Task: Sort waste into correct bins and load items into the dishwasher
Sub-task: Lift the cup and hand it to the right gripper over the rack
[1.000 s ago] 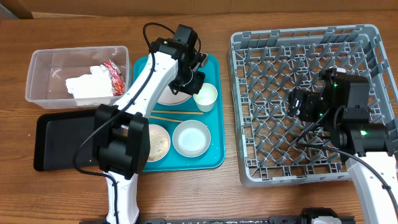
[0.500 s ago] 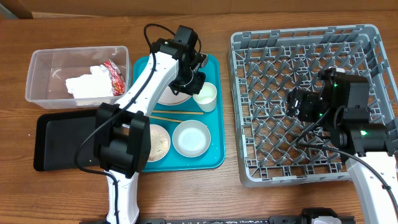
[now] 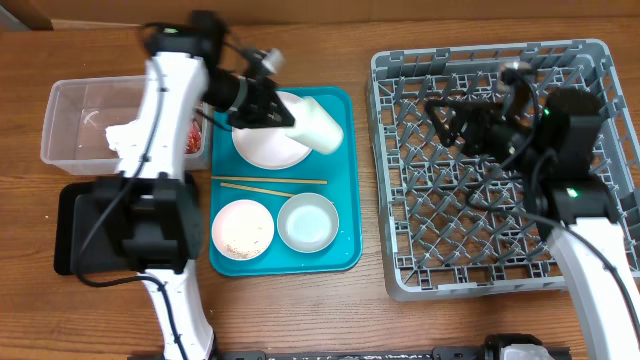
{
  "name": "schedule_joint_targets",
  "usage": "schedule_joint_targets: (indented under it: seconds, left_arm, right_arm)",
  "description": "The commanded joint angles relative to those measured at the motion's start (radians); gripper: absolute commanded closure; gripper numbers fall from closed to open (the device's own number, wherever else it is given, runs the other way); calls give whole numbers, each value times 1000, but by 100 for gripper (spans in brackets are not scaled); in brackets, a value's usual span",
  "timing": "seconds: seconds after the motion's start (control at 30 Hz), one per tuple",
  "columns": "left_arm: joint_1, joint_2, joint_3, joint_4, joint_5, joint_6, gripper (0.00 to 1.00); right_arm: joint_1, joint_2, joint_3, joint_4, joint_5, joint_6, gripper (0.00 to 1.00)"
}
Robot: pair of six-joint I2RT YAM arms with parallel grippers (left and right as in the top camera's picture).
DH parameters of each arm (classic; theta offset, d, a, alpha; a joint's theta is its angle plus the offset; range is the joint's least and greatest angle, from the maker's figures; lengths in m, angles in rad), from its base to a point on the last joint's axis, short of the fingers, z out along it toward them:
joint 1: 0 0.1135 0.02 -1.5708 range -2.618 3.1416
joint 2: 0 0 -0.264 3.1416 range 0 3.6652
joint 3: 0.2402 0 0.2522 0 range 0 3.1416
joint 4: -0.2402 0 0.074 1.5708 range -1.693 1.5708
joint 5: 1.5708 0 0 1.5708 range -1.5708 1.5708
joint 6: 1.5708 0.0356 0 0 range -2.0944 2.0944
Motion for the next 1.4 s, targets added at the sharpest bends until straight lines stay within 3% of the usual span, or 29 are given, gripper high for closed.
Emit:
schedule_joint_targets:
  seconds: [0.0,0.3,0.87,1.37]
  left_arm:
    - [63,-2,21,-79,341,173,96]
    - [71,-2,21,-182,464,246,96]
    - [-50,-2,21,-196,517,239,96]
    - [15,-2,21,-196,546,219,96]
  right_arm:
    - [39,94,20,127,-293,105,15]
    - [220,315,20,610,-463,301,15]
    - [266,317,20,666,-388,292,8]
    - [156,317,20,668,-391,266,0]
